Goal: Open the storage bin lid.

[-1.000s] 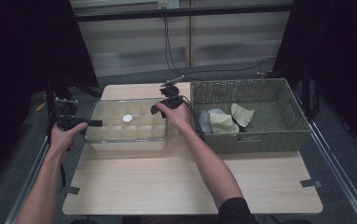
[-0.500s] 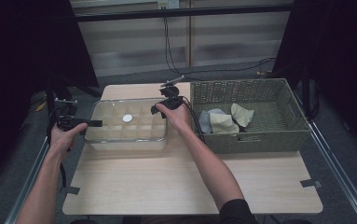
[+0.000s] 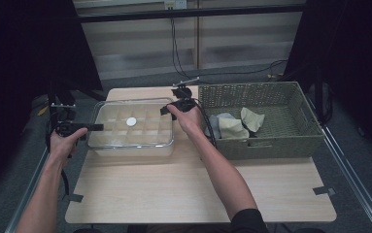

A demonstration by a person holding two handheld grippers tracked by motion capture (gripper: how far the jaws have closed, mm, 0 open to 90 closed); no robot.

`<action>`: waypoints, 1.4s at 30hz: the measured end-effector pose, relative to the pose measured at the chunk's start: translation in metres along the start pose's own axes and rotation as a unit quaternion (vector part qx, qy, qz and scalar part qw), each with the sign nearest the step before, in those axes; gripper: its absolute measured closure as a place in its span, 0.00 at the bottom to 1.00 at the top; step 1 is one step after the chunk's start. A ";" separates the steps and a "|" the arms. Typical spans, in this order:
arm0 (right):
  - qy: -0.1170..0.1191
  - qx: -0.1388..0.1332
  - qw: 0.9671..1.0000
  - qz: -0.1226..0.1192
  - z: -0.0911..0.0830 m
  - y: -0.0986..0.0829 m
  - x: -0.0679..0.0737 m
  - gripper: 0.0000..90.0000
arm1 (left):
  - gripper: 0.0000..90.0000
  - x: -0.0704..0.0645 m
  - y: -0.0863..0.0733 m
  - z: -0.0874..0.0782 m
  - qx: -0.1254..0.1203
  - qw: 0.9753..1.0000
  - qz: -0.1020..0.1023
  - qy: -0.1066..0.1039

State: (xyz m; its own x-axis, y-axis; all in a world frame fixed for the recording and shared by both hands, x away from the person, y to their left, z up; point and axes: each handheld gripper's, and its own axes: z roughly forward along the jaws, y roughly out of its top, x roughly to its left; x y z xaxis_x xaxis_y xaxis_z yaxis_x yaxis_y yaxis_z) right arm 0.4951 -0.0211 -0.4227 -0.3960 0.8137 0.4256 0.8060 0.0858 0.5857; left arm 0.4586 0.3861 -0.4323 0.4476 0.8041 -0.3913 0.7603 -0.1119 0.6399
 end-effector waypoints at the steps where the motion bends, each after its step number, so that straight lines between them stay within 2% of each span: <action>1: -0.001 0.000 1.000 -0.004 0.000 0.000 0.001 0.44 | 0.38 0.001 0.000 0.000 0.001 1.000 -0.001 -0.002; 3: -0.001 0.001 1.000 -0.002 -0.001 0.000 0.002 0.45 | 0.39 0.001 -0.002 -0.001 -0.011 1.000 -0.012 -0.009; 6: 0.000 -0.007 1.000 -0.012 -0.002 0.000 0.002 0.45 | 0.42 0.003 -0.003 -0.003 -0.014 1.000 -0.010 -0.011; 11: -0.001 -0.011 1.000 -0.015 -0.005 0.000 0.004 0.46 | 0.45 0.002 -0.002 -0.008 -0.015 1.000 -0.003 -0.014; 15: -0.001 -0.017 1.000 -0.016 -0.010 0.000 0.007 0.47 | 0.48 0.001 -0.003 -0.012 -0.023 0.999 -0.003 -0.027; 18: 0.005 -0.023 1.000 -0.019 -0.013 -0.002 0.007 0.50 | 0.50 -0.001 -0.004 -0.015 -0.035 0.999 -0.003 -0.040; 19: 0.011 -0.027 0.999 -0.018 -0.015 -0.002 0.007 0.51 | 0.50 0.000 -0.004 -0.016 -0.033 0.999 0.004 -0.041; 20: 0.017 -0.030 0.999 -0.015 -0.016 -0.002 0.007 0.53 | 0.51 -0.001 -0.004 -0.017 -0.036 0.998 0.002 -0.042; 21: 0.019 -0.031 0.999 -0.013 -0.017 -0.001 0.007 0.53 | 0.51 -0.002 -0.003 -0.018 -0.038 0.998 -0.001 -0.041; 22: 0.016 -0.033 0.999 -0.016 -0.018 -0.001 0.009 0.53 | 0.51 -0.002 -0.003 -0.019 -0.035 0.999 0.006 -0.041; 26: 0.015 -0.036 0.999 -0.017 -0.024 -0.001 0.011 0.54 | 0.56 -0.004 -0.003 -0.024 -0.051 0.998 -0.004 -0.048; 27: 0.016 -0.039 0.999 -0.019 -0.024 -0.001 0.012 0.54 | 0.57 -0.004 -0.002 -0.026 -0.050 0.998 0.005 -0.047; 28: 0.014 -0.040 0.999 -0.020 -0.026 -0.001 0.013 0.54 | 0.57 -0.005 -0.003 -0.026 -0.057 0.997 -0.001 -0.049; 32: 0.014 -0.042 0.999 -0.017 -0.029 -0.001 0.014 0.54 | 0.63 -0.004 -0.003 -0.034 -0.072 0.995 0.004 -0.065; 38: 0.010 -0.047 0.999 -0.024 -0.038 -0.001 0.021 0.54 | 0.66 -0.009 -0.003 -0.044 -0.076 0.995 0.015 -0.066; 42: 0.012 -0.052 0.998 -0.029 -0.046 -0.002 0.025 0.57 | 0.68 -0.014 -0.002 -0.050 -0.078 0.995 0.023 -0.060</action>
State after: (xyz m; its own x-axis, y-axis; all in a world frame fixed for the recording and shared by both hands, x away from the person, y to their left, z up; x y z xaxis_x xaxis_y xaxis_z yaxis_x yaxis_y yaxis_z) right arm 0.4632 -0.0277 -0.3819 -0.4529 0.7946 0.4043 0.7311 0.0714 0.6785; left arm 0.4274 0.4038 -0.3946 0.5395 0.7243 -0.4293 0.6602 -0.0475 0.7496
